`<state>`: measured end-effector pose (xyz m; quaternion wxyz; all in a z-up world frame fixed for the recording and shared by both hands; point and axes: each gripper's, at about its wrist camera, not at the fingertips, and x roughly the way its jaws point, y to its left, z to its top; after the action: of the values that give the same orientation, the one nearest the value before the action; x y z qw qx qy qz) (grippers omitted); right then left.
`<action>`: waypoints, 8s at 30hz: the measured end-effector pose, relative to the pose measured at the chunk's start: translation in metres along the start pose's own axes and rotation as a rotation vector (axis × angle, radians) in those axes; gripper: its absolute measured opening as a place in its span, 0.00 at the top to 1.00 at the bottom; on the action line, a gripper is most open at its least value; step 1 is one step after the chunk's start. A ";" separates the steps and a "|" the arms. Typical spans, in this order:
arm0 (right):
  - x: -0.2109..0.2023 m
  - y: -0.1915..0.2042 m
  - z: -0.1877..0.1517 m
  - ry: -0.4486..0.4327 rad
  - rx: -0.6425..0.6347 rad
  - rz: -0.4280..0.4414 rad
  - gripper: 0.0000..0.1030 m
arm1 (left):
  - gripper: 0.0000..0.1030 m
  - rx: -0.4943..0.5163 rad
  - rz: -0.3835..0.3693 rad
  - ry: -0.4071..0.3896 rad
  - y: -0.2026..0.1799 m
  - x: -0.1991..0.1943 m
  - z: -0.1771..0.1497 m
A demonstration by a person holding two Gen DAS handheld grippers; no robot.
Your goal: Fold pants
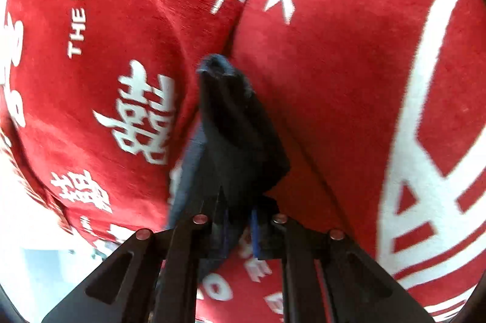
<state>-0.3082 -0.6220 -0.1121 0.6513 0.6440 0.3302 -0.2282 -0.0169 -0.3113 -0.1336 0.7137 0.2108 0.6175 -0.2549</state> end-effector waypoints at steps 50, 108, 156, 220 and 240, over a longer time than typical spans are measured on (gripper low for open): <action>0.234 0.160 -0.292 0.530 -0.074 0.265 0.51 | 0.01 -0.224 0.159 -0.054 0.360 -0.004 -0.028; 0.168 0.191 -0.262 0.339 -0.491 -0.311 0.45 | 0.00 0.003 0.118 0.049 0.186 -0.029 -0.048; 0.017 -0.003 -0.016 -0.093 0.055 -0.151 0.93 | 0.00 0.148 0.065 0.015 -0.047 -0.022 0.000; 0.004 -0.013 -0.044 0.013 0.021 -0.113 0.54 | 0.00 0.176 0.033 -0.037 -0.161 -0.014 0.051; 0.017 -0.049 -0.009 -0.074 0.197 0.062 0.45 | 0.00 0.169 0.042 -0.054 -0.155 -0.005 0.043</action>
<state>-0.3331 -0.6146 -0.1579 0.6032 0.7060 0.2617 -0.2630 -0.0811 -0.4586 -0.1202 0.7150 0.2760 0.5697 -0.2967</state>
